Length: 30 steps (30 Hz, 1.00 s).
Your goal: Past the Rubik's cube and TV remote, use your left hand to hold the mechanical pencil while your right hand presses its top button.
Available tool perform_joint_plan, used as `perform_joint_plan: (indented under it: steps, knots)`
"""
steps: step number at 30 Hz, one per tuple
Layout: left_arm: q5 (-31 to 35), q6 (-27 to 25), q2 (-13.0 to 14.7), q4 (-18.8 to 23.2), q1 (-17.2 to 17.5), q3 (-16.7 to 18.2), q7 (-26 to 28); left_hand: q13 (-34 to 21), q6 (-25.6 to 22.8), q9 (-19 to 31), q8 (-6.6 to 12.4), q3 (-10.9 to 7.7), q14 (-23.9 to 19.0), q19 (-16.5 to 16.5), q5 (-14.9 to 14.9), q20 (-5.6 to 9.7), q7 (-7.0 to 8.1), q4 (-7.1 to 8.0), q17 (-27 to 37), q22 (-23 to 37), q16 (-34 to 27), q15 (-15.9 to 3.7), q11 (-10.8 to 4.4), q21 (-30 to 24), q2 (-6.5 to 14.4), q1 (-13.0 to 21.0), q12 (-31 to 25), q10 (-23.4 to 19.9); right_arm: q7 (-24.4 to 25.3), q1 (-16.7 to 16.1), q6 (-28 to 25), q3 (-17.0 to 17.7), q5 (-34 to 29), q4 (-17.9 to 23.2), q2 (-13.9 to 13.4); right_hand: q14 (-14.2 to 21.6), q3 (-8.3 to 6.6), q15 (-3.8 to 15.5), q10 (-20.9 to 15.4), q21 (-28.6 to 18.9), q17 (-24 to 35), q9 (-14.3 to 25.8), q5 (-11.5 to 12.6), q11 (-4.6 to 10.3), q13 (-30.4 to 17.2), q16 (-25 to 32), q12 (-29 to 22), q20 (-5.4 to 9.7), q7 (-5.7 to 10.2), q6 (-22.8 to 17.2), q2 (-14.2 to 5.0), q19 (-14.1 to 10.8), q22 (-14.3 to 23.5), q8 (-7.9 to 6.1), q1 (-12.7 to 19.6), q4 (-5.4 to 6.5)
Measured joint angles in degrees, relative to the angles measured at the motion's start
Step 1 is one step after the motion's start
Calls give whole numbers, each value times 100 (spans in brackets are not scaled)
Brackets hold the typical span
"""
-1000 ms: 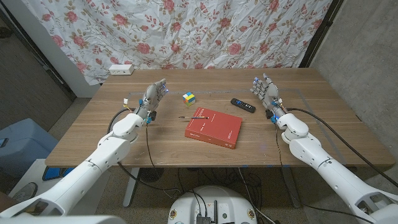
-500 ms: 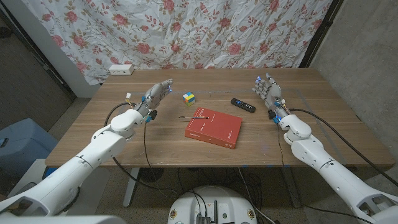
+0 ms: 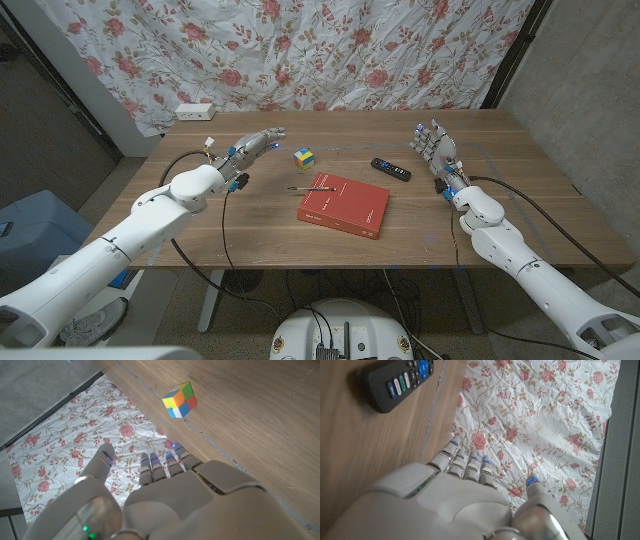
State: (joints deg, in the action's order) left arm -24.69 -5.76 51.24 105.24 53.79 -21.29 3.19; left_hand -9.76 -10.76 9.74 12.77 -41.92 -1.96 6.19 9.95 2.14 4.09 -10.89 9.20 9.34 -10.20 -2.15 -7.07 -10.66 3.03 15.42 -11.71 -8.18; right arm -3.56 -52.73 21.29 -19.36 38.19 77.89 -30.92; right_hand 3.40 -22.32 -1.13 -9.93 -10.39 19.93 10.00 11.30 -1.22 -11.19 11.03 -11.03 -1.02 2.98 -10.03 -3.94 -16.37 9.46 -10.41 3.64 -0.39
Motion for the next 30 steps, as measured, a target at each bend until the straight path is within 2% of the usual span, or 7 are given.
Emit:
perform_joint_plan:
  steps: [2, 3, 9, 14, 26, 30]
  knots:
    - [112, -118, 14, 14, -3, -3, -6, 0, -85, 0, 4, 0, -22, 9, 0, -9, 27, 0, 0, 0, 0, 22, -16, 0, -24, 83, 0, -59, 0, -3, 1, 2, 0, -3, 0, 0, 0, 0, 0, 0, 0, 0, 0, 0, 0, 0, 0, 0, 0, 0, 0, 0, 0, 0, 0, 0]
    - [171, -166, 154, 146, -43, -50, -8, 0, -113, 0, 4, 0, -30, 16, 0, -2, 40, 0, 0, 0, 0, 30, -31, 0, -47, 106, 0, -73, 9, -4, 5, 3, 0, -9, 0, 0, 0, 0, 0, 0, 0, 0, 0, 0, 0, 0, 0, 0, 0, 0, 0, 0, 0, 0, 0, 0]
    - [555, -456, 365, 350, -154, -179, -64, 0, -315, 0, 53, 24, -62, 81, 0, 1, 116, -23, 0, 0, 0, -1, -100, 0, -184, 353, 0, -286, 46, -5, 23, 9, -5, -37, 14, 0, 0, 0, 0, 0, -27, 0, 0, 0, 0, 0, 0, 0, 0, 0, 0, 0, 0, 0, 0, 0]
    - [876, -698, 510, 500, -273, -312, -165, 0, -484, 0, 104, 24, -62, 70, 0, -4, 125, -22, 0, 0, 19, -1, -132, 38, -303, 536, 0, -442, 64, -5, 32, 10, -16, -54, 28, 0, 26, 0, 0, 0, -27, 0, 0, 0, 0, 0, 0, 0, 0, 1, 0, 0, 0, 0, 0, -25]
    - [1629, -1230, 780, 825, -587, -631, -535, 1, -597, -1, 104, 141, -40, -515, 0, -32, 238, -1, 0, 1, 27, 21, -297, 113, -578, 893, 0, -635, 88, 14, 36, 6, -31, -95, 54, -1, 26, 0, 0, 0, -36, -1, 0, 0, -1, 23, 0, 0, -1, 1, 0, 0, -1, 0, 0, -25]
    - [1883, -1379, 833, 915, -669, -709, -687, 1, -680, -1, 104, 183, -106, -588, 0, -31, 258, -3, -1, 1, 27, 3, -325, 113, -628, 990, 0, -740, 79, 45, 36, -4, -32, -136, 66, -1, 26, 0, 0, 0, -53, -1, 0, 0, 0, 23, 0, 0, -1, 1, -1, 1, -1, 0, -1, -25]
